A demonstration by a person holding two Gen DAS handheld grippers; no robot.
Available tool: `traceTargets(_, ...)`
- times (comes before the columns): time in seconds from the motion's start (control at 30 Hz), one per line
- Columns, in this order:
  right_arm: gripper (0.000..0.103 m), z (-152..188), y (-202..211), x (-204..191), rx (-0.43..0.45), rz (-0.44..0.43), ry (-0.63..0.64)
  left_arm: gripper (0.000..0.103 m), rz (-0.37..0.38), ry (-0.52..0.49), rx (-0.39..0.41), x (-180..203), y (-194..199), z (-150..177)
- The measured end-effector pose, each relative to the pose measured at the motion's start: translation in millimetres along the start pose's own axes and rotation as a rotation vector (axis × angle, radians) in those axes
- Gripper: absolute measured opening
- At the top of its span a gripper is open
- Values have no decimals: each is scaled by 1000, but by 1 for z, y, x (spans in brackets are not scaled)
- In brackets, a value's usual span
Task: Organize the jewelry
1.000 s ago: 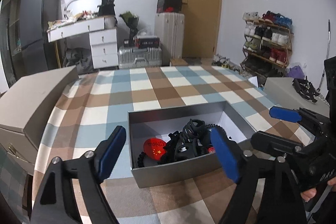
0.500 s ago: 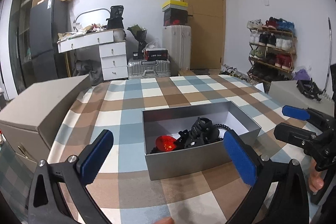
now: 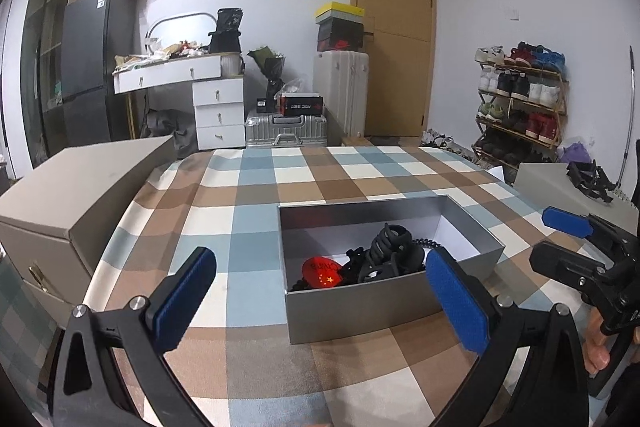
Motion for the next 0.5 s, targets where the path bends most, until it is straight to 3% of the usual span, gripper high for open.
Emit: traceTargets(0.5, 103, 3, -4, 2, -18, -7, -14, 102, -21, -8, -8, 2, 0, 2)
Point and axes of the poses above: each gripper's, at about its wrist camera, not at the fingertips, and y roughly against the way its jaws point, x to its right, z to its underside, the point moved 9 cm from there along -y, roughly the way its jaws point, and after that the axes turned 10 degrees about y, right-handed, at the moved point
